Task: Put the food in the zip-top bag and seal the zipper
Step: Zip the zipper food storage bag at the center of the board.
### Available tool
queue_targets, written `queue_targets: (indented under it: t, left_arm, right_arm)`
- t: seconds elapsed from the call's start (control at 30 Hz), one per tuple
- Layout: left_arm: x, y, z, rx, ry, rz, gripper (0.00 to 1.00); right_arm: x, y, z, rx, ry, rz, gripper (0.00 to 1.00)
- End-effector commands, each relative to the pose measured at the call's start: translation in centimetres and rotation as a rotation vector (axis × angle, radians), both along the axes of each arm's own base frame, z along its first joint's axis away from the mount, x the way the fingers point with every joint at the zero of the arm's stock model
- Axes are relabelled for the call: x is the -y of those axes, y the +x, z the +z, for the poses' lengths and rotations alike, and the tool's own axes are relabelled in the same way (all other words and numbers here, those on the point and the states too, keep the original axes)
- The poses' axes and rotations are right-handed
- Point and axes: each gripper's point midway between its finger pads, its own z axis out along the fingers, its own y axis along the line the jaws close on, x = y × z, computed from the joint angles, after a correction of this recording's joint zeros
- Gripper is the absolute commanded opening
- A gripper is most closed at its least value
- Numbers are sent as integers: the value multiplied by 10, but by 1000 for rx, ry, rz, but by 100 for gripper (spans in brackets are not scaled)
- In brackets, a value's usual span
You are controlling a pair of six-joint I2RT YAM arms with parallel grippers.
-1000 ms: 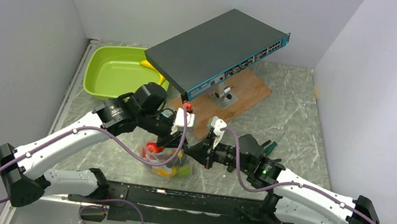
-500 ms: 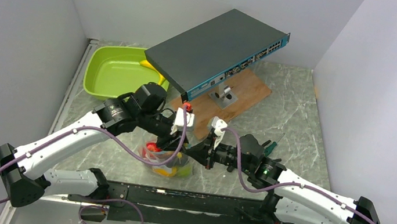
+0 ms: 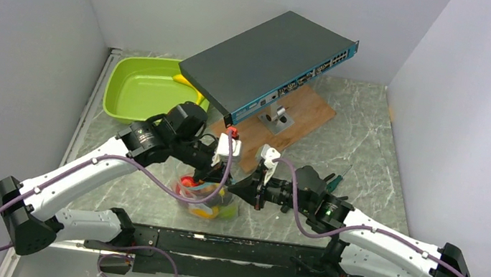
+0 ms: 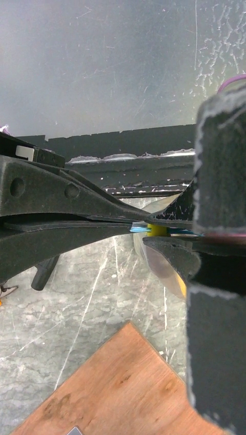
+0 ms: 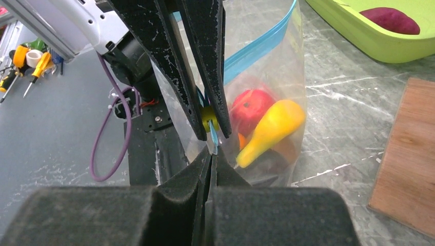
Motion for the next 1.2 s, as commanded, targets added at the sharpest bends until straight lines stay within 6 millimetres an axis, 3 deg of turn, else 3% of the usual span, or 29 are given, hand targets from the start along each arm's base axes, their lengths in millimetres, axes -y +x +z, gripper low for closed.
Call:
queue_targets:
  t: [0.0,0.1,0.2,0.27,0.37,0.53,0.67,0.93,1.17]
  left_arm:
    - [3,-3,13,7,-37,-41,0]
    - [5,-6,14,-6,-43,-60,0]
    - [5,-8,15,-12,-42,-73,0]
    - [5,-11,18,-10,-53,-89,0]
    - [5,-11,20,-4,-65,-87,0]
    - [4,-10,18,-1,-58,-73,0]
    - [-1,1,12,12,-24,-16,0]
    - [-19,21,12,28,-2,81,0]
    - [-10,17,17,-22,-52,30,0]
  right_arm:
    - [-6,-1,37,61,65,29,0]
    - [-8,0,40,69,59,29,16]
    - [-9,0,41,82,57,38,19]
    - [-10,2,41,83,53,32,15]
    - [-12,6,43,73,55,15,0]
    - [-7,27,38,-25,26,-140,0]
    - [15,45,34,-84,78,-335,0]
    - [35,44,29,-56,125,-384,0]
    - [16,15,37,51,1,-133,0]
